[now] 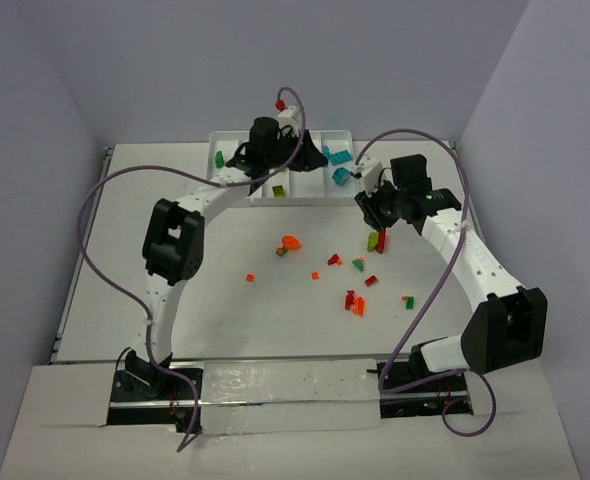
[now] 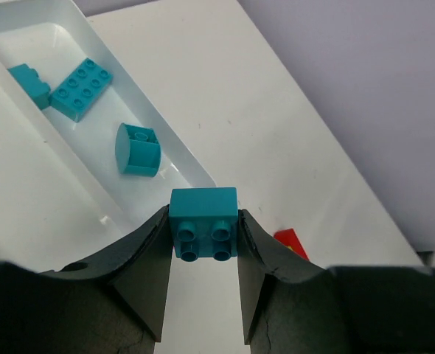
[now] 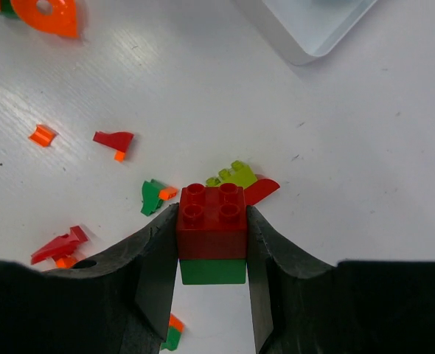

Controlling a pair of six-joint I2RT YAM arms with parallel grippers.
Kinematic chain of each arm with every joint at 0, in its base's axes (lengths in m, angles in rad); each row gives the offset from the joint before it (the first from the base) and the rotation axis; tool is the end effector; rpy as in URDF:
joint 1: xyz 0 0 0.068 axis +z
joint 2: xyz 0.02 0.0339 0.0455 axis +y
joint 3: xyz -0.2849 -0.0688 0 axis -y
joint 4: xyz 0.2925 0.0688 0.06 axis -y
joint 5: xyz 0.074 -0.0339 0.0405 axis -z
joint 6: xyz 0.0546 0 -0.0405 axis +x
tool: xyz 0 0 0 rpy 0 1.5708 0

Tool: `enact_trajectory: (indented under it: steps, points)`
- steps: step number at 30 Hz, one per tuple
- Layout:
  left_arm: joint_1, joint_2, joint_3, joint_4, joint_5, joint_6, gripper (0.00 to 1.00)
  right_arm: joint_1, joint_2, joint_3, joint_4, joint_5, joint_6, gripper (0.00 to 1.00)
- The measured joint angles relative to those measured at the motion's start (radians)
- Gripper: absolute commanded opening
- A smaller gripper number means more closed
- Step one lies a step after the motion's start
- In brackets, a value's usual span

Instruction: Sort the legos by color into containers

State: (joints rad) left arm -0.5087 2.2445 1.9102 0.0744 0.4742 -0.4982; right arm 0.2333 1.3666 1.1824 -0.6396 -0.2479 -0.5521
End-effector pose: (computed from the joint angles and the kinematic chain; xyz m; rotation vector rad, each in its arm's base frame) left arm 0.5225 -0.3199 0.2654 0.3674 1.9216 -1.1206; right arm 0.3345 0.0933 0.3048 -1.0113 2.1399 0.1437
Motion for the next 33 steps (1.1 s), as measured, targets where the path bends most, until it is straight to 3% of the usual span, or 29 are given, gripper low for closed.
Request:
enact_trajectory:
  steps: [7, 17, 22, 27, 33]
  points:
    - [-0.091, 0.193, 0.144, 0.029, -0.142, 0.118, 0.15, -0.058, -0.007, 0.001, 0.029, -0.073, 0.161, 0.00]
    - [-0.097, 0.331, 0.274, 0.054, -0.238, 0.196, 0.30, -0.071, -0.054, 0.001, 0.058, -0.169, 0.317, 0.00]
    - [-0.109, 0.363, 0.299, 0.062, -0.259, 0.219, 0.47, -0.071, -0.077, 0.001, 0.073, -0.186, 0.351, 0.00]
    - [-0.122, 0.372, 0.300, 0.064, -0.273, 0.228, 0.75, -0.071, -0.080, 0.001, 0.093, -0.191, 0.388, 0.00]
    - [-0.125, 0.372, 0.320, 0.063, -0.296, 0.244, 0.89, -0.071, -0.080, 0.001, 0.142, -0.206, 0.470, 0.00]
